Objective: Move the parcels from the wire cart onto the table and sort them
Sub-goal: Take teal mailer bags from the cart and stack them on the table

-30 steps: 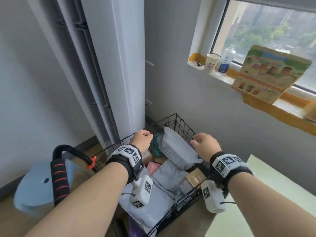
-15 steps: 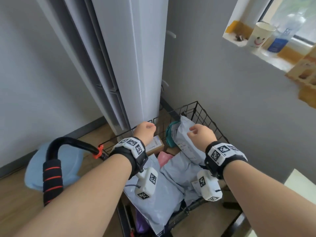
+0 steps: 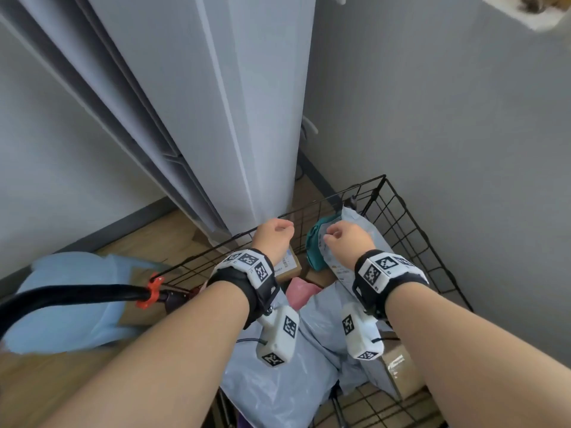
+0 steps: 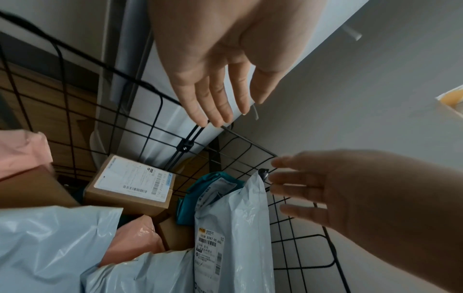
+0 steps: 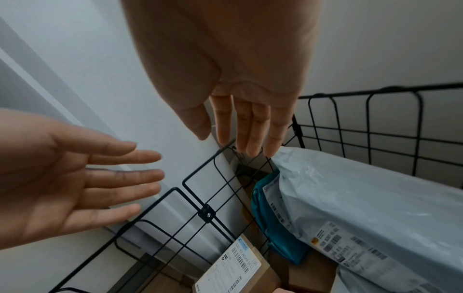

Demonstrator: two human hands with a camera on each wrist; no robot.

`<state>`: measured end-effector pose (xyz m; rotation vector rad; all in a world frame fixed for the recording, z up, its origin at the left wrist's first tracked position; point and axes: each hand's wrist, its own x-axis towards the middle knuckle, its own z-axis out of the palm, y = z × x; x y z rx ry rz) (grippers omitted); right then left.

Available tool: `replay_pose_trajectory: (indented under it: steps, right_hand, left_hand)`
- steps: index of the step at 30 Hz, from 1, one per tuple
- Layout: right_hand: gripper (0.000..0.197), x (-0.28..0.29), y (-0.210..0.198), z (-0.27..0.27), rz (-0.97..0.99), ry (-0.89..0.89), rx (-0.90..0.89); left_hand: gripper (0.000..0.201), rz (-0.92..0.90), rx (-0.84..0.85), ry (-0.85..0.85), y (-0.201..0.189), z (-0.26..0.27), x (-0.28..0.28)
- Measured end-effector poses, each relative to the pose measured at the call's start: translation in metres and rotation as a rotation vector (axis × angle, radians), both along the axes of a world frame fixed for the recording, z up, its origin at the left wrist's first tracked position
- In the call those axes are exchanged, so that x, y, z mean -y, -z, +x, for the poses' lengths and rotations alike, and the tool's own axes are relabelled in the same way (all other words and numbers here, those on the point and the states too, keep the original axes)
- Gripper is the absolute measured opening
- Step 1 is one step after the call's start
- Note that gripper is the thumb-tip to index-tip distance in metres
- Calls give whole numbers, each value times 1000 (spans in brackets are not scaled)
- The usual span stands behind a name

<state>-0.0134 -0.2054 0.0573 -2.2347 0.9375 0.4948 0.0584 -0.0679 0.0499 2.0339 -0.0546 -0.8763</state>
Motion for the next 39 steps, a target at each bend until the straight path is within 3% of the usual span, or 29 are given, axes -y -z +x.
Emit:
replay_pose_trajectory:
  steps: [7, 12, 21, 26, 31, 39]
  right_hand:
    - [32, 10, 65, 21, 45, -6, -46]
    - [34, 17, 110, 36, 62, -3, -54]
    - [45, 21, 151, 67, 107, -36, -88]
    - [56, 21, 159, 76, 123, -12, -155]
    - [47, 19, 153, 73, 153, 100, -149]
    - [41, 11, 97, 29, 216, 117, -7]
  left_hand:
    - [29, -29, -75, 32, 58, 9, 21]
    - [28, -55, -210, -41, 95, 20, 22]
    - [25, -25, -243, -79, 137, 28, 15]
    - [25, -11, -279, -117, 147, 26, 11]
    - [26, 7, -264, -114, 147, 23, 5]
    - [28, 29, -206, -75, 111, 5, 0]
